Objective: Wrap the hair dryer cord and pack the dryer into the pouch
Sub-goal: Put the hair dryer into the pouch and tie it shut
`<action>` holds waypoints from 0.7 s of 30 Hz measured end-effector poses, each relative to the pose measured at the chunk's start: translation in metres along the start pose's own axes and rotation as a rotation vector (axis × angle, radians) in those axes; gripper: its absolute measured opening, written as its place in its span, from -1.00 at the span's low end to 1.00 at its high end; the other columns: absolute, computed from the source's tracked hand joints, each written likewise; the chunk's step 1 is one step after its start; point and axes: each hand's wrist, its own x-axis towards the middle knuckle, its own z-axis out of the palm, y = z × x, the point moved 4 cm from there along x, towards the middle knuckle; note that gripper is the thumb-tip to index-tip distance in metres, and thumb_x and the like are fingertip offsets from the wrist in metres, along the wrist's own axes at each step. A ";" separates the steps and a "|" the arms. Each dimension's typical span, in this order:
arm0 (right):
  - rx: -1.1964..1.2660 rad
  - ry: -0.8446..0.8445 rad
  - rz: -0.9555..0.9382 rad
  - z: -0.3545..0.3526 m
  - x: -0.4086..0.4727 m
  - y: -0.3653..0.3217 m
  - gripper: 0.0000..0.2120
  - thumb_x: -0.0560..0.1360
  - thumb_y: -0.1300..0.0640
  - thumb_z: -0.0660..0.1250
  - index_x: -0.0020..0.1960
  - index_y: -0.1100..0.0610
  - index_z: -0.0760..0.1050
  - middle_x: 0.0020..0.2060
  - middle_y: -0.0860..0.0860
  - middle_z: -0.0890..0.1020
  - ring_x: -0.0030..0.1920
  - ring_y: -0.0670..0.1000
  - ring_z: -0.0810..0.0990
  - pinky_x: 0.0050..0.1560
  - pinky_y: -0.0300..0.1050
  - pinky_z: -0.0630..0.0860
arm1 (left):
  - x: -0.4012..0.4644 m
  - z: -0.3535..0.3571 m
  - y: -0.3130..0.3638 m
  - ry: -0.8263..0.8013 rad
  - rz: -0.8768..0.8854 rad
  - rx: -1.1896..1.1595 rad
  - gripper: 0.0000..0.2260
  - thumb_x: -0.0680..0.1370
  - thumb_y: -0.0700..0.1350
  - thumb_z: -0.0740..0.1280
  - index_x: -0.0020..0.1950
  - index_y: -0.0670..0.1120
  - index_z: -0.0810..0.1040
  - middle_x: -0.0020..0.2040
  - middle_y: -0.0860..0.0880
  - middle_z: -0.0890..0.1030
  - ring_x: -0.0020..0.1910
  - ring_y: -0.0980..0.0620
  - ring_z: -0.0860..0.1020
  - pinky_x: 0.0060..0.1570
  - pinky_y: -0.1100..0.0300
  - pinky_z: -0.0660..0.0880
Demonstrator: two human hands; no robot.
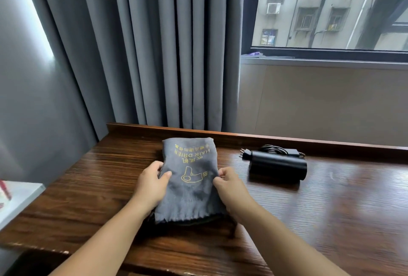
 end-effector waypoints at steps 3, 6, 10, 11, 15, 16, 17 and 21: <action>0.297 -0.070 0.049 0.000 0.000 0.005 -0.69 0.36 0.29 0.21 0.04 0.00 0.40 -0.11 0.13 0.63 -0.16 0.10 0.60 -0.14 0.07 0.53 | -0.003 0.001 0.000 -0.058 -0.017 -0.395 -0.81 0.63 -0.23 0.24 0.15 -0.03 0.58 -0.01 -0.08 0.71 0.01 -0.11 0.67 0.08 -0.08 0.58; 0.165 -0.012 -0.166 -0.015 -0.005 -0.004 -0.45 0.47 0.42 0.25 0.33 -0.04 0.35 -0.09 -0.02 0.67 -0.15 -0.17 0.63 -0.07 -0.29 0.56 | -0.007 0.007 0.005 -0.153 -0.070 -0.831 -0.66 0.67 -0.28 0.13 0.36 0.01 0.47 0.16 -0.03 0.68 0.16 -0.01 0.64 0.23 0.05 0.53; -0.210 0.166 -0.513 -0.028 -0.017 -0.019 -0.33 0.51 0.24 0.35 0.47 -0.23 0.22 0.10 -0.16 0.64 0.09 -0.16 0.59 0.14 -0.30 0.44 | -0.006 0.009 -0.001 -0.154 -0.064 -0.954 -0.59 0.67 -0.29 0.09 0.48 0.00 0.36 0.30 -0.05 0.60 0.28 -0.01 0.56 0.37 0.01 0.39; -0.288 0.182 -0.527 -0.027 -0.017 -0.019 -0.36 0.51 0.23 0.34 0.45 -0.24 0.24 0.13 -0.18 0.61 0.13 -0.14 0.57 0.14 -0.30 0.41 | -0.005 0.010 -0.005 -0.152 -0.085 -0.897 -0.57 0.67 -0.29 0.10 0.52 0.01 0.31 0.34 -0.07 0.57 0.31 -0.03 0.54 0.41 -0.04 0.35; -0.617 0.107 -0.417 -0.017 -0.006 -0.006 -0.40 0.49 0.10 0.36 0.49 -0.05 0.26 0.34 -0.08 0.48 0.32 0.01 0.48 0.24 -0.16 0.39 | -0.005 0.016 -0.012 -0.184 -0.252 -0.668 -0.39 0.63 -0.28 0.22 0.59 0.07 0.06 0.23 -0.15 0.61 0.18 -0.08 0.59 0.32 -0.05 0.43; -0.532 0.094 -0.345 -0.016 -0.003 -0.002 -0.36 0.49 0.05 0.38 0.51 -0.02 0.22 0.33 -0.04 0.50 0.30 0.02 0.49 0.22 -0.14 0.41 | -0.006 0.015 -0.013 -0.186 -0.258 -0.638 -0.35 0.61 -0.24 0.28 0.59 0.09 0.04 0.20 -0.17 0.62 0.16 -0.09 0.59 0.33 -0.07 0.43; -0.367 0.109 -0.268 -0.019 0.000 0.000 -0.32 0.50 0.03 0.38 0.53 0.01 0.17 0.28 -0.02 0.54 0.25 0.00 0.51 0.16 -0.15 0.41 | -0.007 0.013 -0.014 -0.199 -0.249 -0.593 -0.33 0.59 -0.19 0.34 0.57 0.13 0.06 0.21 -0.18 0.60 0.18 -0.09 0.59 0.34 -0.08 0.42; 0.006 0.118 -0.092 -0.033 -0.001 0.011 -0.45 0.55 0.06 0.35 0.48 0.13 0.27 0.14 -0.01 0.59 0.11 -0.04 0.53 0.10 -0.15 0.38 | -0.027 -0.002 -0.007 -0.169 0.034 -0.172 -0.45 0.51 -0.03 0.45 0.46 0.14 0.33 0.44 -0.02 0.30 0.35 0.02 0.40 0.36 0.13 0.32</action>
